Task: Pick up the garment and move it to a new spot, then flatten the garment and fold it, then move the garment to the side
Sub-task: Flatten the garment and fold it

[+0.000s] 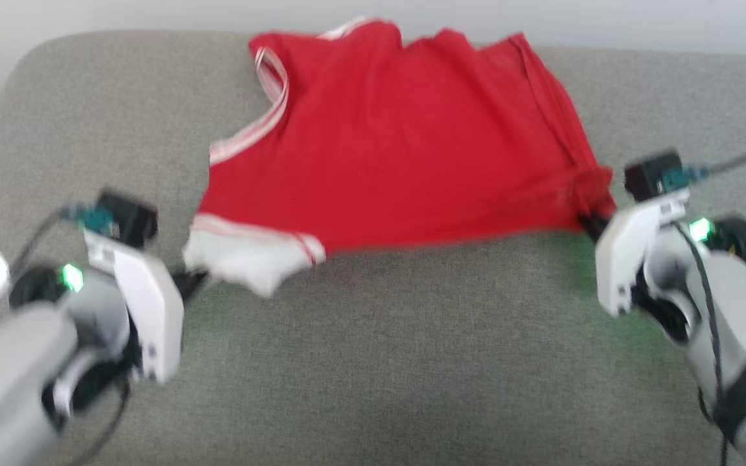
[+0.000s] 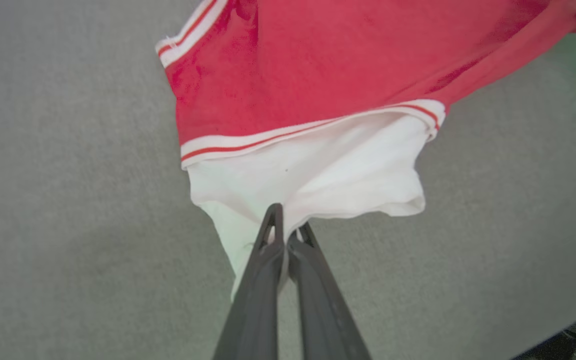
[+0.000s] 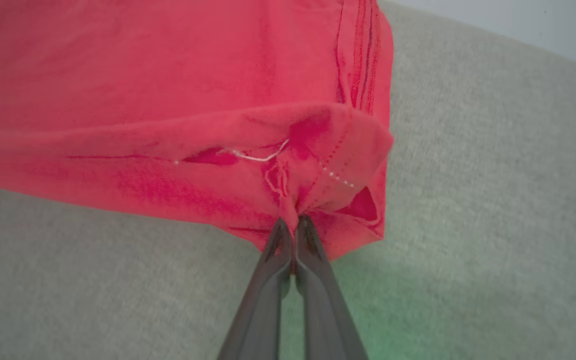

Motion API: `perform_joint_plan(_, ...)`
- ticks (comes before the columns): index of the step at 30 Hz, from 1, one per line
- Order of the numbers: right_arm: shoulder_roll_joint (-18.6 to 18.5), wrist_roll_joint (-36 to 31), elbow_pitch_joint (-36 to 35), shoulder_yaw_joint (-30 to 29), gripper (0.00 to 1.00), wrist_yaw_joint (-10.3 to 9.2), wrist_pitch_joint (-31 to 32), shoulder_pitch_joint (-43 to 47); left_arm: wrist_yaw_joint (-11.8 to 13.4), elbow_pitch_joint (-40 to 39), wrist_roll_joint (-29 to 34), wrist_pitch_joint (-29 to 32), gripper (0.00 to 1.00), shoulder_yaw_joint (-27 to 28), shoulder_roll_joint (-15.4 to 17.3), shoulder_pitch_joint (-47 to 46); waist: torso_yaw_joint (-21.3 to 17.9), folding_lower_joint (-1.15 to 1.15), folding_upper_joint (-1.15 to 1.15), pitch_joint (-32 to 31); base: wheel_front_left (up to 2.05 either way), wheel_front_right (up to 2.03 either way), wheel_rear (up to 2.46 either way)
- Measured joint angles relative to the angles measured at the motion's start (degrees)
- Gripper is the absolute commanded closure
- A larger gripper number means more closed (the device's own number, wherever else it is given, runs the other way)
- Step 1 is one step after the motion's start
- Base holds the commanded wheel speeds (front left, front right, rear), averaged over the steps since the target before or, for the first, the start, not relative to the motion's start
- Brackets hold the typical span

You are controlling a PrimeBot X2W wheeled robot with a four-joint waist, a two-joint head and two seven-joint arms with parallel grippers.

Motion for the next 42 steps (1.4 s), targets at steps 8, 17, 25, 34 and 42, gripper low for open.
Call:
perform_joint_plan(8, -5.4, 4.4, -17.4, -1.3, 1.0, -0.01, 10.3, 15.4, 11.2, -16.1, -4.2, -0.4, 1.0, -1.3, 5.7, 13.4, -0.4, 0.0, 0.0, -1.4, 0.0, 0.0, 0.0)
perform_joint_plan(17, -10.3, 7.5, -35.4, -6.0, 1.0, -0.02, 22.5, 31.0, 16.7, -23.4, -7.6, -1.2, 1.0, -3.4, 7.6, 22.1, -0.3, 0.0, 0.0, -1.6, 0.0, 0.0, 0.0)
perform_joint_plan(25, -8.5, 6.6, -44.0, -11.5, 1.0, -0.05, 25.4, 39.4, 17.5, -24.7, -8.1, -1.0, 1.0, -4.7, 8.2, 25.1, -1.0, 0.0, 0.0, -1.2, 0.0, 0.0, 0.0)
perform_joint_plan(34, -6.6, 5.0, -50.5, -16.2, 1.0, -0.07, 26.5, 40.0, 17.1, -28.0, -4.4, -0.1, 1.0, -0.7, 14.6, 18.3, -1.5, 0.0, 0.0, 0.4, 0.0, 0.0, 0.0)
perform_joint_plan(42, -4.2, 1.3, -52.6, -18.5, 1.0, -0.05, 29.1, 31.4, 12.0, -26.0, 2.6, 3.5, 1.0, 2.8, 16.5, 5.9, -2.6, 0.0, 0.0, 2.7, 0.0, 0.0, 0.0)
